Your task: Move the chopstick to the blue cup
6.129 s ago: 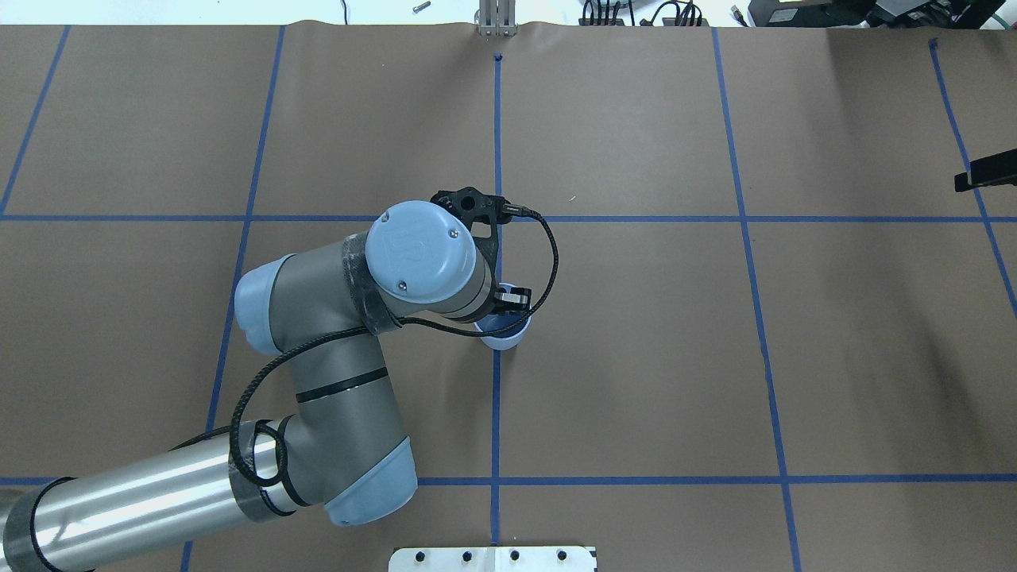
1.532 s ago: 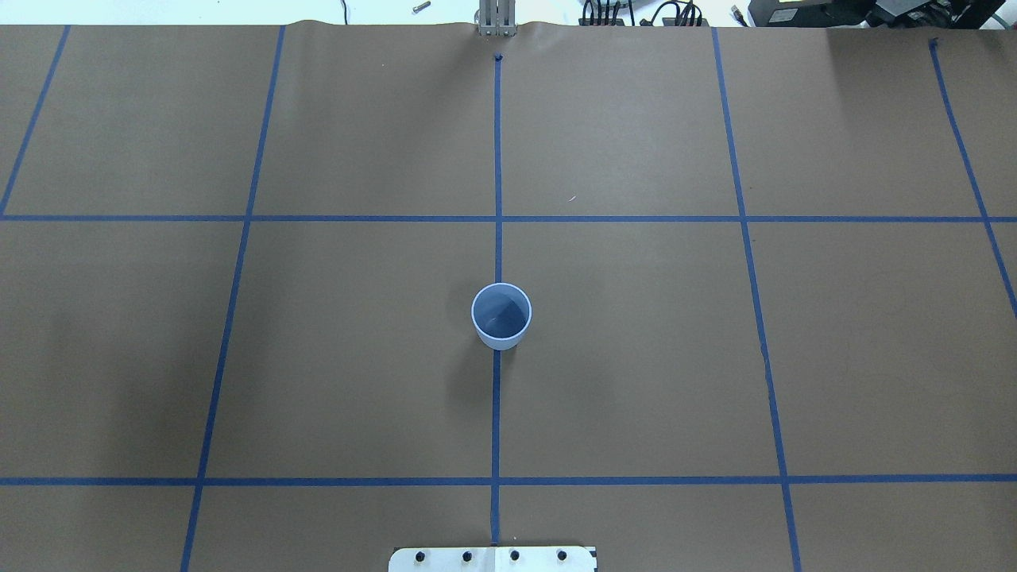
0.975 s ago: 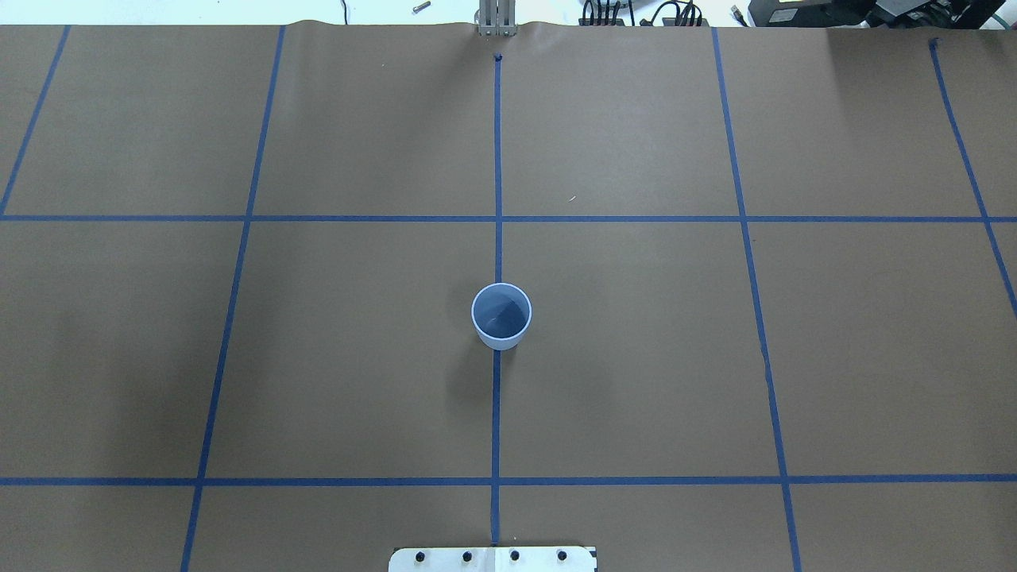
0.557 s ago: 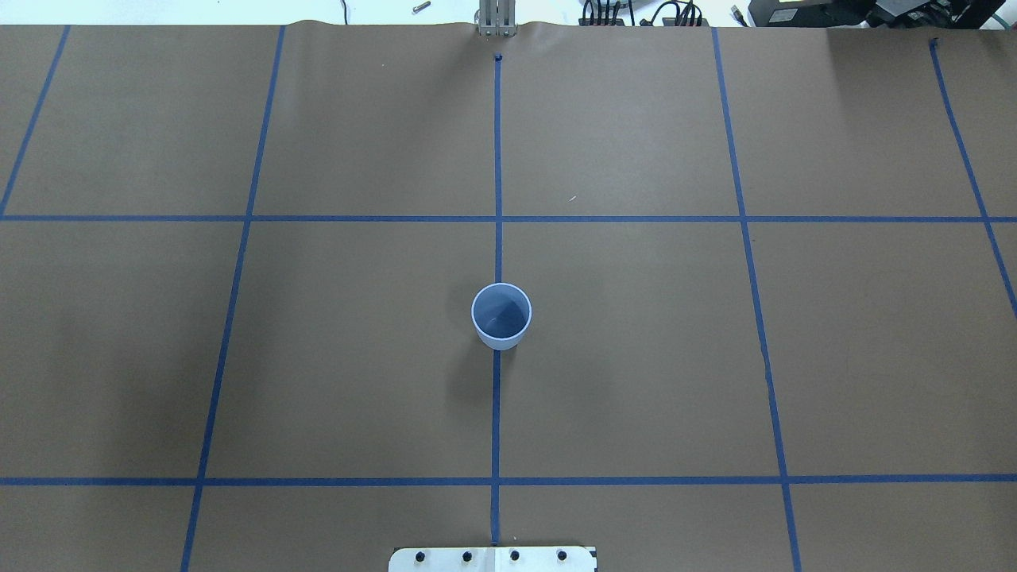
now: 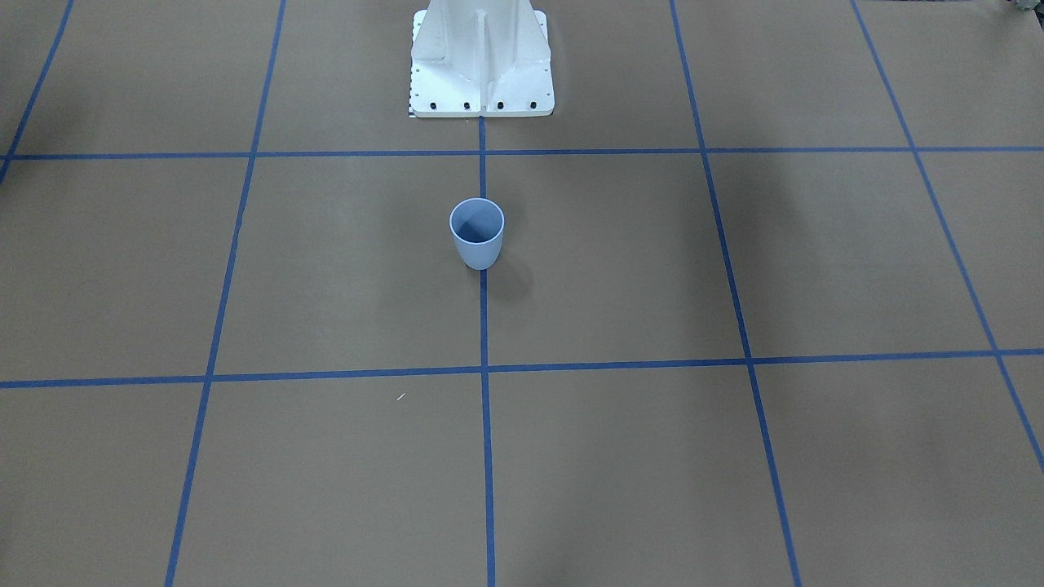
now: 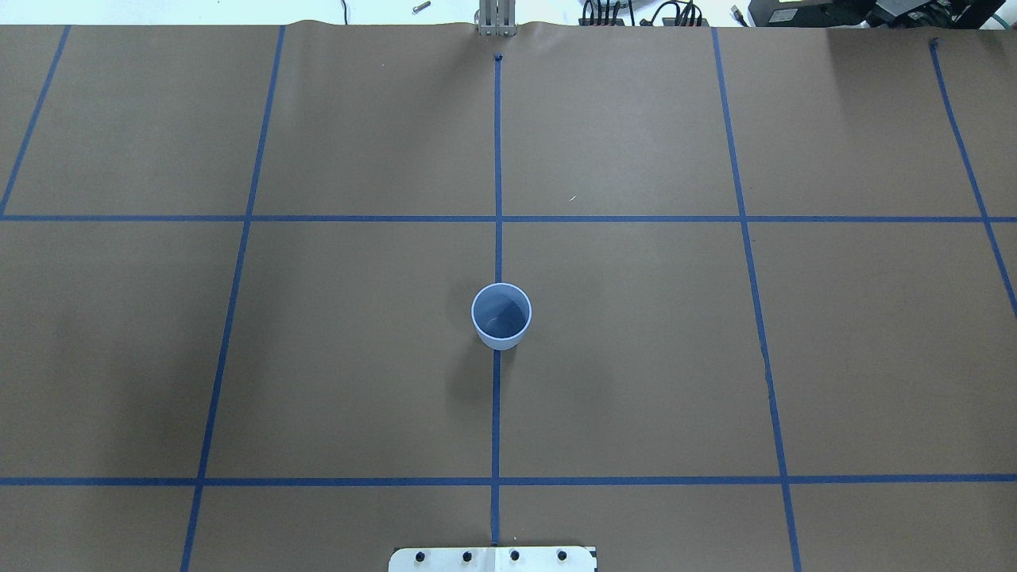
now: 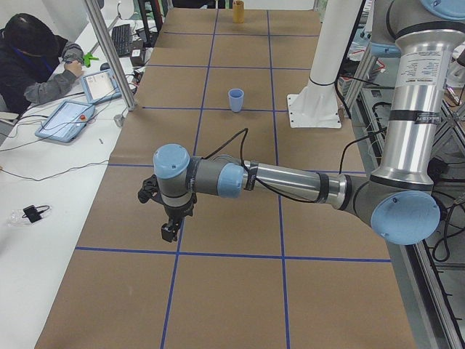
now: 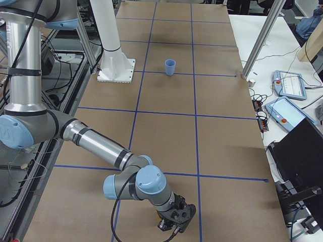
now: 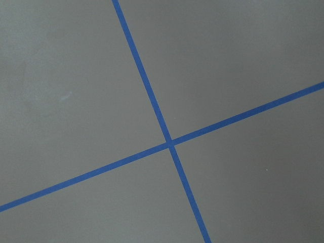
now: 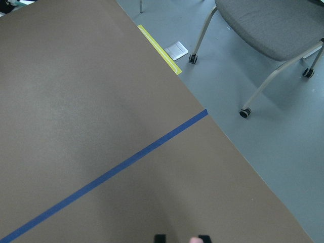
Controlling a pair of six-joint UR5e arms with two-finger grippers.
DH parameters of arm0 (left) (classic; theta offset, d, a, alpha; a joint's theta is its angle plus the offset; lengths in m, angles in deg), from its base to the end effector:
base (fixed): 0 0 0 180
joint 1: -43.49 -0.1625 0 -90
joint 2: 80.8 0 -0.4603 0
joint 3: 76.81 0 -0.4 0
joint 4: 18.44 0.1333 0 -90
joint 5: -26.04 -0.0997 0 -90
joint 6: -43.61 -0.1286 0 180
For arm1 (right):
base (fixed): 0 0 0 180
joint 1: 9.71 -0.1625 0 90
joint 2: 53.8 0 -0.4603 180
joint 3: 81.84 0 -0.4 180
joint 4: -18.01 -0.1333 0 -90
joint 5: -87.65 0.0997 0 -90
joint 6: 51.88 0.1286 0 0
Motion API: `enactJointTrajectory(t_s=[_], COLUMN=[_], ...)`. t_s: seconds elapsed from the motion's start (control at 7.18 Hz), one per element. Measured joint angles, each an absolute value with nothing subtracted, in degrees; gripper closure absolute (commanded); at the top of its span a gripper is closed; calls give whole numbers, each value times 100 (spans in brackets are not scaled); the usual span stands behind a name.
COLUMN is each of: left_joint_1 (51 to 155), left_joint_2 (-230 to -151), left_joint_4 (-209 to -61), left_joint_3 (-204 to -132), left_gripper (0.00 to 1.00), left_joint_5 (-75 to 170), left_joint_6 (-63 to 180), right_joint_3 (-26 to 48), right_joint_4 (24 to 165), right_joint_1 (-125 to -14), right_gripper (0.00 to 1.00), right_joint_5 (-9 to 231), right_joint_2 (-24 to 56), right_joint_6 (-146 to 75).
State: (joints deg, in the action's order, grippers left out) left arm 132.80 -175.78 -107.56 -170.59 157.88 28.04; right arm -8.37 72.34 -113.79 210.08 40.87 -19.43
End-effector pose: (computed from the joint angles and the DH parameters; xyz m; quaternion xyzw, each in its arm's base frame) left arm -0.0409 -0.5477 0.6414 0.1098 0.3449 0.1561 0.9190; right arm 0.1741 -0.4297 0.8461 0.0752 -0.2928 0.3439 0.8890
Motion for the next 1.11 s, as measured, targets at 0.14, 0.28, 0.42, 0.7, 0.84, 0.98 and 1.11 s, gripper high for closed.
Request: enactJointTrajectory(t_s=[0.14,0.28,0.42,0.7,0.84,0.98,1.11], left_joint_1=[13283,13286,13286,13280,13277,13273,13272], left_joint_2=[-17575,-17573,-17560,-17530,-17519,-17507,-17499], left_joint_4=[-10756,-10756,-10756,-10758,-10763,-10769,-10770], left_joint_3=[-17059,-17058,-17051,-17047,-17041,-17037,-17031], left_gripper=[1,1,1,1,1,1,1], left_joint_5=[15788,15788,15788,15790,15792,15792,15792], left_joint_6=[2800,2798,2797,2797,2797,2797,2797], right_joint_3=[-798,-747,-663,-441,-332,-245,-170], right_joint_4=[7225,7219,7217,7219,7229,7238,7252], right_joint_1=[-11382,-11388,-11395,-11411,-11423,-11447,-11496], right_gripper=[100,100,100,100,100,100,100], right_joint_5=[21017,21030,21042,21082,21098,21107,21111], right_joint_2=[4090,4108,4141,4227,4250,4267,4274], right_joint_6=[-1943,-1960,-1988,-2026,-2042,-2104,-2203])
